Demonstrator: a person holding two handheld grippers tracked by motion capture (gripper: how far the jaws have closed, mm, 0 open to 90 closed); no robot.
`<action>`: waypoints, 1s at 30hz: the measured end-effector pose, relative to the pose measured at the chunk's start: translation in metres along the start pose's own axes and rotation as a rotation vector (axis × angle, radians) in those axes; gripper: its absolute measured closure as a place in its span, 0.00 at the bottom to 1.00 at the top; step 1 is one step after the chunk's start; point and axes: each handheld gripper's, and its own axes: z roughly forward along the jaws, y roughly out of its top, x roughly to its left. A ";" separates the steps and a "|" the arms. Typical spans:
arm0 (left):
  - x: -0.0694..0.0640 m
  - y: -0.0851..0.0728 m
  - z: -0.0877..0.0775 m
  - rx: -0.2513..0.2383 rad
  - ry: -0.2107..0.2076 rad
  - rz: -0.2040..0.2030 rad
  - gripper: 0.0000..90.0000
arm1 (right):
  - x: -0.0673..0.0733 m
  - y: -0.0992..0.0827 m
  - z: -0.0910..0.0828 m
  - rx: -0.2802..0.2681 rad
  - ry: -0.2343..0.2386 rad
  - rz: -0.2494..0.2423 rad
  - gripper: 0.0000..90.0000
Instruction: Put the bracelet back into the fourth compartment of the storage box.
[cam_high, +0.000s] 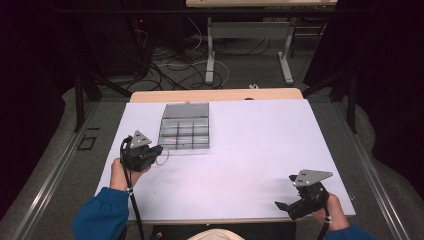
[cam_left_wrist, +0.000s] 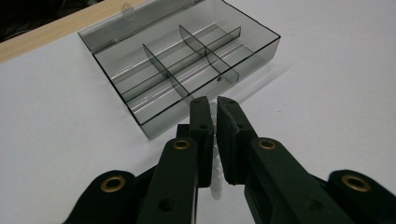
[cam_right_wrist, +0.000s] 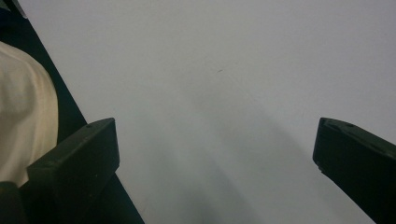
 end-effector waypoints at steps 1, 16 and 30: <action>0.000 0.001 0.000 -0.004 -0.002 0.002 0.95 | 0.000 0.000 0.000 0.003 0.003 -0.001 0.00; 0.001 0.006 0.000 -0.026 -0.009 -0.003 0.95 | 0.000 0.000 0.000 0.007 0.008 -0.002 0.00; 0.000 0.014 0.005 -0.040 -0.004 -0.002 0.95 | 0.000 0.000 0.000 0.008 0.007 0.000 0.00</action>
